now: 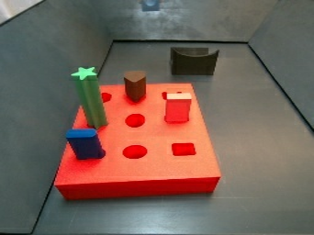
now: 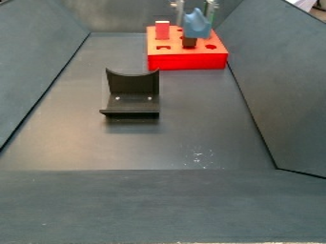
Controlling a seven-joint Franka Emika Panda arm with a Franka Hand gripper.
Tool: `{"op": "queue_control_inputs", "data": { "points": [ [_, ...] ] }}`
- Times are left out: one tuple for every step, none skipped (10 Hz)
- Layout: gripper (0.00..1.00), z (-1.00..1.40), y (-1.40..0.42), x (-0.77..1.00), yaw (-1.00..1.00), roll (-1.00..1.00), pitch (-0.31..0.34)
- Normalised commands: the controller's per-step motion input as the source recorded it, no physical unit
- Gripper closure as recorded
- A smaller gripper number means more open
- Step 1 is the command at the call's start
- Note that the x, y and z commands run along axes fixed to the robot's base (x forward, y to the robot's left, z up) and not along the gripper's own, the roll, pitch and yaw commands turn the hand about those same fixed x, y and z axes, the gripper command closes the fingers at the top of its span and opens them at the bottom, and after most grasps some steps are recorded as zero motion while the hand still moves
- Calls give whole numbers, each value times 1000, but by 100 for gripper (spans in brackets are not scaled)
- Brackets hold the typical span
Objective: Pick up the arch object. Move up. Place the arch object on the fixture. Regrasp the arch object. Move to above the board. Insert the arch object.
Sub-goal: Place the arch object on the fixture.
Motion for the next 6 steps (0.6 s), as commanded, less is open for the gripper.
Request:
{"op": "queue_control_inputs", "data": {
  "points": [
    [100, -26, -355, 1000, 111, 20, 26],
    [100, -26, -276, 1000, 63, 15, 40],
    [100, -25, -217, 1000, 45, 13, 51],
    [100, -21, -151, 1000, 36, 11, 67],
    [100, -17, -124, 957, 33, 10, 76],
    [100, -45, 312, 1000, -150, -1000, 17]
  ]
}}
